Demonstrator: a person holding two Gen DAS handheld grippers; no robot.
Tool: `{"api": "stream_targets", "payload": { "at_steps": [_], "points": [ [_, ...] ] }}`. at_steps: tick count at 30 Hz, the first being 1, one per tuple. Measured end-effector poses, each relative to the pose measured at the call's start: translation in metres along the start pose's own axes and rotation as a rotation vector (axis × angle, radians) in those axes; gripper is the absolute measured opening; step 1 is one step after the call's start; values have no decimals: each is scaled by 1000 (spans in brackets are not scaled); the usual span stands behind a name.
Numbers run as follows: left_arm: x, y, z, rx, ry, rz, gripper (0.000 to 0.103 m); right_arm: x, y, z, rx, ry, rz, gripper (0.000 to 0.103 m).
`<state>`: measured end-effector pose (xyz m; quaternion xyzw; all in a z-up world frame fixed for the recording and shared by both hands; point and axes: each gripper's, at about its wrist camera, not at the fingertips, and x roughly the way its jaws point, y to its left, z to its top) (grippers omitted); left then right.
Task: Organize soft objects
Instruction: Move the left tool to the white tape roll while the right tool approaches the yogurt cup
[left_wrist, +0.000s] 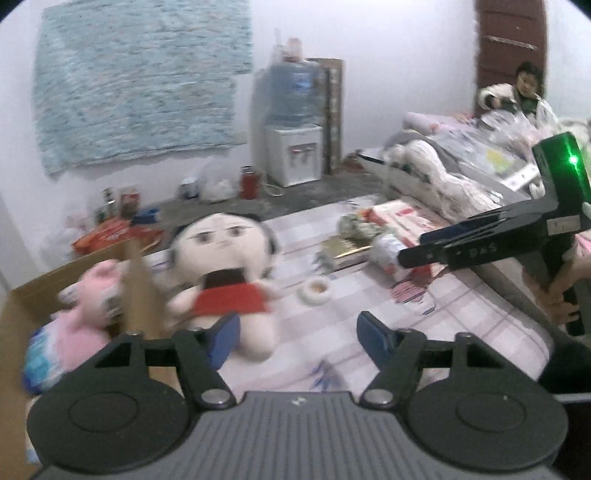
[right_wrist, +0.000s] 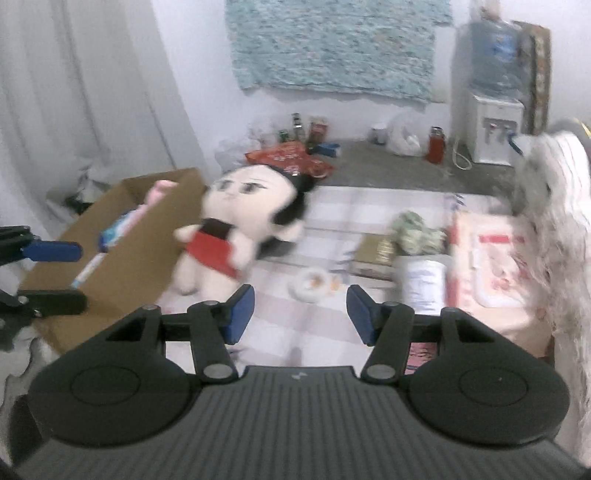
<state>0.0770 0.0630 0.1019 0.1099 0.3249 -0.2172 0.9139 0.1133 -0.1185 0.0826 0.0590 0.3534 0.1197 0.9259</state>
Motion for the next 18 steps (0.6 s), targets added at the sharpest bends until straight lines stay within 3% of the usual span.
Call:
{"api": "stream_targets", "payload": {
  "at_steps": [6,10,12,18],
  "points": [
    [116,-30,1,72,1,-26,53,47,-28,-10,-16,15,-88,55],
    [181,-30,3,23,20,-93,52,78,-37,-17,-59,23,-110,55],
    [201,-28,5,7,15,-100,52,80,-40,-22,-65,-32,-129,55],
    [223,-25,0,26,80,-64,45,75,-43,-28,-37,-68,-135,63]
  ]
}}
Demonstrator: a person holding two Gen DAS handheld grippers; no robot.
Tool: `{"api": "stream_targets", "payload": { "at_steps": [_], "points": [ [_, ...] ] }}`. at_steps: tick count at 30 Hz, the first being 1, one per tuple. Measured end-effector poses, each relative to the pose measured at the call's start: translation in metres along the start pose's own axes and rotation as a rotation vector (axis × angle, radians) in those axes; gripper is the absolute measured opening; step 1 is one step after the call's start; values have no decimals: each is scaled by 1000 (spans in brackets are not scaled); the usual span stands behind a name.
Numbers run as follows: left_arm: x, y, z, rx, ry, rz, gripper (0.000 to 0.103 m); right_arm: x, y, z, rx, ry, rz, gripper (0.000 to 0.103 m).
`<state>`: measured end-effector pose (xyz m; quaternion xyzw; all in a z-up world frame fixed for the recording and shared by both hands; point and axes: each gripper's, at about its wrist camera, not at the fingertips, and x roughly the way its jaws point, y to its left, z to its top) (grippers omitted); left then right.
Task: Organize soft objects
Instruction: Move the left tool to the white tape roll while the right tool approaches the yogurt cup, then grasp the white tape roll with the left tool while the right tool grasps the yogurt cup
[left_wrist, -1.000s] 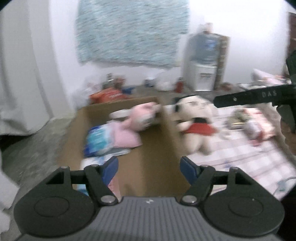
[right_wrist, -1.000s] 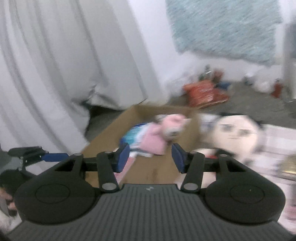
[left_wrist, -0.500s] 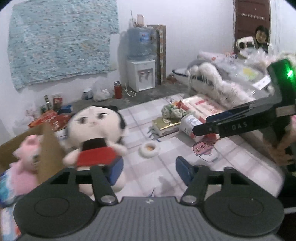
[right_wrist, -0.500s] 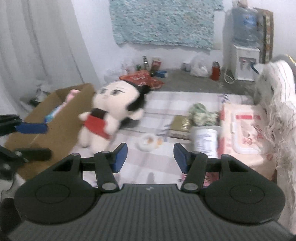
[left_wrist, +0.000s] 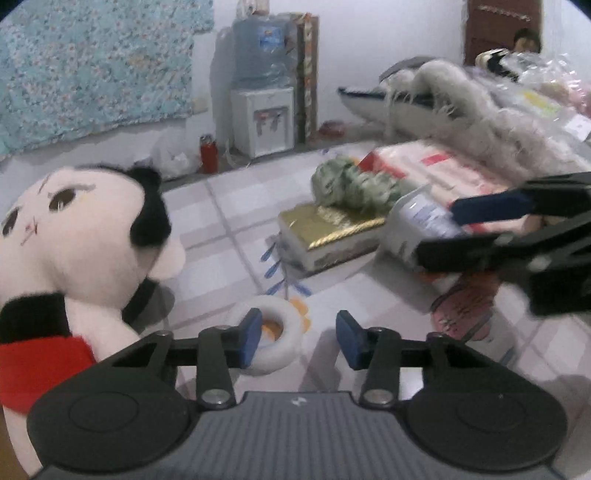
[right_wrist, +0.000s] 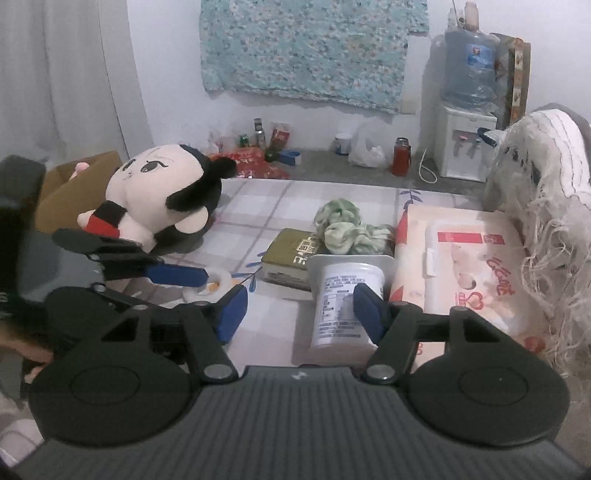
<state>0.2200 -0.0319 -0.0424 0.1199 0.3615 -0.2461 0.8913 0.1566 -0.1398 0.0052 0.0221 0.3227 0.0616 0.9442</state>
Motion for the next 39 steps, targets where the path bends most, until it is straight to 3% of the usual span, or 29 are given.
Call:
{"api": "stream_targets", "payload": {
  "at_steps": [3,5,7,10,15,16,18,24,30,33,34,39],
  "points": [
    [-2,0,-2,1,-9,5,43,-1,-3,-1,11,-3,-6,67],
    [-3,0,-2,-5,-1,28,27,0,-6,-2,27,4,-17,70],
    [-4,5,0,-33,10,42,20,1,-10,-3,45,9,-22,71],
    [-9,16,-3,-92,29,8,20,5,-12,-3,69,1,-22,72],
    [-14,12,-9,-63,23,19,20,23,-10,-1,46,44,-64,72],
    [-14,14,-9,-72,23,14,20,27,-8,0,35,53,-75,70],
    [-15,16,-9,-85,27,2,21,30,0,0,-3,58,-126,45],
    [-27,18,-15,-50,71,-13,21,20,18,-12,-30,63,-102,45],
    [-67,19,-57,-78,37,-5,23,-20,35,-46,17,98,-36,47],
    [-84,17,-74,-46,17,-40,39,-34,41,-72,86,197,33,49],
    [-89,15,-79,-35,0,-55,46,-44,46,-80,79,169,44,49],
    [-93,4,-86,15,-8,-11,47,-63,68,-95,21,164,89,51]
  ]
}}
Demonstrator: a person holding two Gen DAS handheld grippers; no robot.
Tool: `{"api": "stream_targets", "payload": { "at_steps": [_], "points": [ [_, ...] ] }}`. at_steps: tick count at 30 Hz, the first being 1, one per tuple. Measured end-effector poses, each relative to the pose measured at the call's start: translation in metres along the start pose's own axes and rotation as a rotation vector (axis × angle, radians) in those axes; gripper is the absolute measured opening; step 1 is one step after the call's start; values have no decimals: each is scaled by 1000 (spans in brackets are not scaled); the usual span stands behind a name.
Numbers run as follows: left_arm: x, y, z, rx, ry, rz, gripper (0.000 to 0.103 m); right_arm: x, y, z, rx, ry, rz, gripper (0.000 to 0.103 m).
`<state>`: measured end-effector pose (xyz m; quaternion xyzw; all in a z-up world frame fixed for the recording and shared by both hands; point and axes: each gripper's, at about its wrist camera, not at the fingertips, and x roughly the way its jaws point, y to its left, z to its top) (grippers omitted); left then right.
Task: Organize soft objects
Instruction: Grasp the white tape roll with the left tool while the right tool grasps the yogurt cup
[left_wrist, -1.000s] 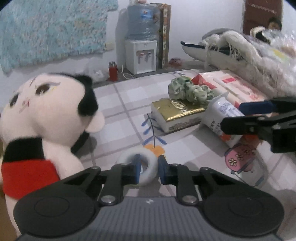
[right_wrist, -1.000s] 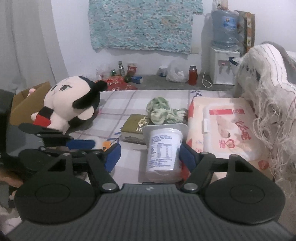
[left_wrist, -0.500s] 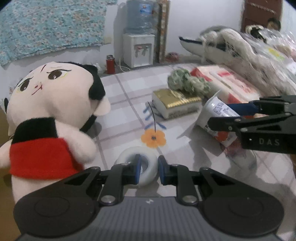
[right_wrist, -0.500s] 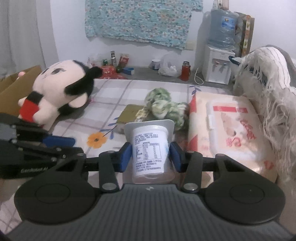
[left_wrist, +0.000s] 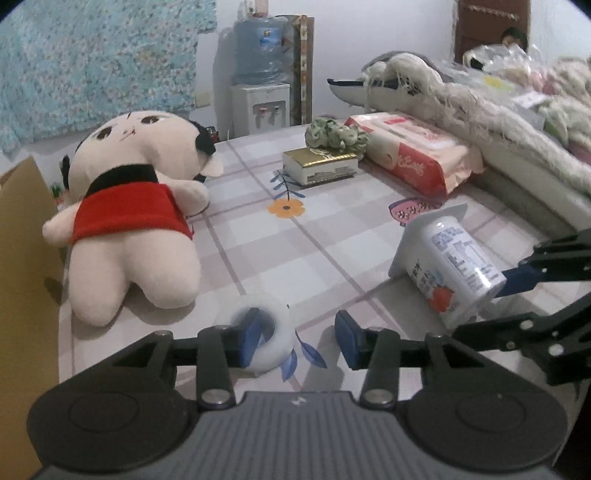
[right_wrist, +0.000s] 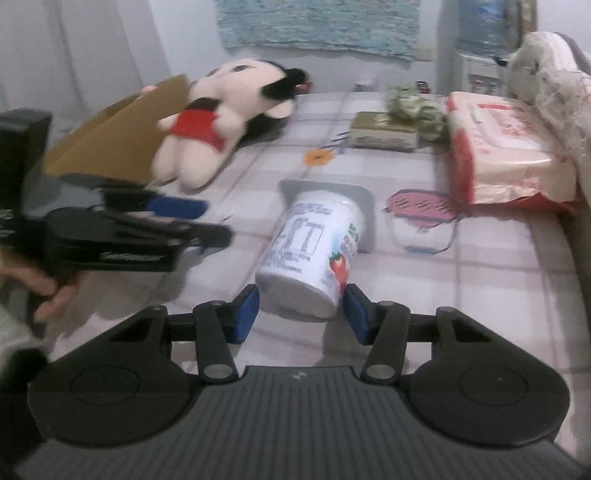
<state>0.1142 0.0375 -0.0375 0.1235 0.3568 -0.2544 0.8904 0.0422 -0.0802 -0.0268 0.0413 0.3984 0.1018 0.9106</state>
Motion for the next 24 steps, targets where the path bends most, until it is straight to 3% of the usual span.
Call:
{"api": "stream_targets", "payload": {
  "at_steps": [3,8,12,18,22,24],
  "points": [
    [1,0,0,-12,-8,-10,49,2,0,4,28,0,3,54],
    [0,6,-1,-40,-16,-29,48,9,-7,11,63,0,5,74],
    [0,11,0,-66,-16,-49,48,18,-6,17,49,-8,-3,75],
    [1,11,1,-65,-10,-48,48,27,-19,30,184,-13,43,83],
    [1,11,1,-67,-10,-46,48,32,-20,35,216,-14,10,77],
    [1,12,1,-75,-13,-34,40,32,-20,37,214,-7,-37,50]
  ]
}}
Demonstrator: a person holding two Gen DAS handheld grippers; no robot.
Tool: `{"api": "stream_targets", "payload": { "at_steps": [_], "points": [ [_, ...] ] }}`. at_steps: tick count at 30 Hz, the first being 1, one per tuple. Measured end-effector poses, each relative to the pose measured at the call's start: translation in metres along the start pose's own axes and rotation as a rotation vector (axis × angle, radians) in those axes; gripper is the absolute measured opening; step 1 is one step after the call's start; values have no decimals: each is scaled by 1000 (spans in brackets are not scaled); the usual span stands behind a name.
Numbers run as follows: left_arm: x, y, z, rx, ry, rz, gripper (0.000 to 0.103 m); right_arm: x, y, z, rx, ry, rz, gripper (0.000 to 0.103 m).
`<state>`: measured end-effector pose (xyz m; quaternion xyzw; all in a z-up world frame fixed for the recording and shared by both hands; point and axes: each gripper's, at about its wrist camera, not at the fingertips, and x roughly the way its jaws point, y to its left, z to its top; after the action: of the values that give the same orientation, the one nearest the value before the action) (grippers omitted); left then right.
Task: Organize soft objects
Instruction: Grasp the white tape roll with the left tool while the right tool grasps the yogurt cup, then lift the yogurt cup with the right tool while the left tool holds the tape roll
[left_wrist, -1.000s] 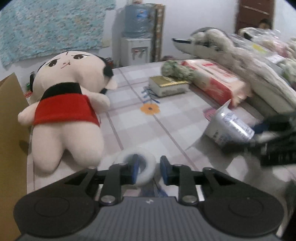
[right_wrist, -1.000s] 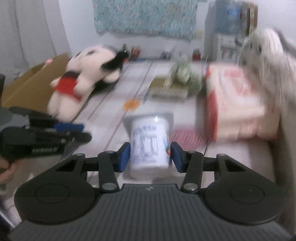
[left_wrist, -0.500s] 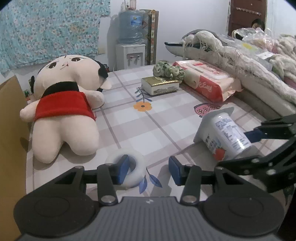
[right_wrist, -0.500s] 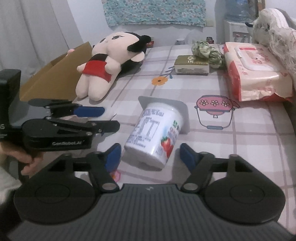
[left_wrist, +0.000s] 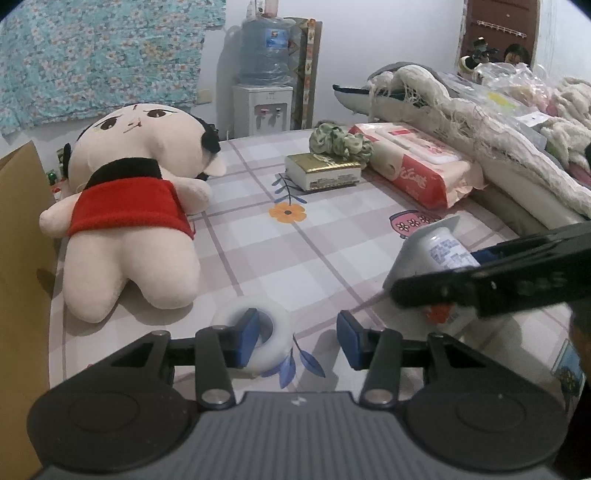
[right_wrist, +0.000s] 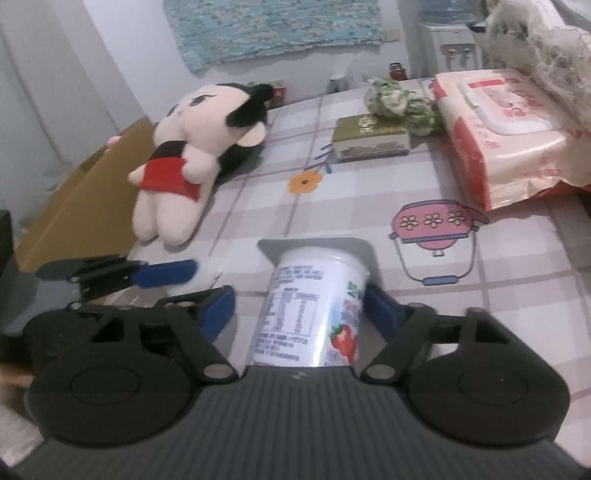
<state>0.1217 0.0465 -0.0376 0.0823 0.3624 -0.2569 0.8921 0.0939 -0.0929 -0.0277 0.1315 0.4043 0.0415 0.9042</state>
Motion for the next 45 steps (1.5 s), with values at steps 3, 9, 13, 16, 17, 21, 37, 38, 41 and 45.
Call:
{"api": "stream_targets", "payload": {
  "at_steps": [3,9,13,16,17,21,37,38,41,45],
  "points": [
    [1,0,0,3,-6,72,21,1,0,1,-13,9,0,50],
    [1,0,1,9,-1,86,20,-3,2,-5,-21,-3,-6,49],
    [0,-3,0,36,-1,95,18,-9,-2,-9,9,-3,16,49],
    [-4,-5,-1,49,-4,94,16,-17,-4,-12,25,-20,20,49],
    [-7,-6,-1,53,-9,96,15,-20,-4,-14,29,-24,21,49],
    [-19,-11,-2,65,-33,114,15,-36,-4,-17,42,-40,37,46],
    [-41,-23,-12,17,-28,111,15,-62,-3,-33,42,-39,54,46],
    [-40,-24,-14,14,-24,108,15,-63,-3,-34,39,-38,56,46],
    [-36,-27,-24,15,-4,104,16,-66,-2,-38,37,-36,61,47],
    [-37,-35,-32,60,-16,121,16,-68,-1,-43,23,-28,71,49]
  ]
}}
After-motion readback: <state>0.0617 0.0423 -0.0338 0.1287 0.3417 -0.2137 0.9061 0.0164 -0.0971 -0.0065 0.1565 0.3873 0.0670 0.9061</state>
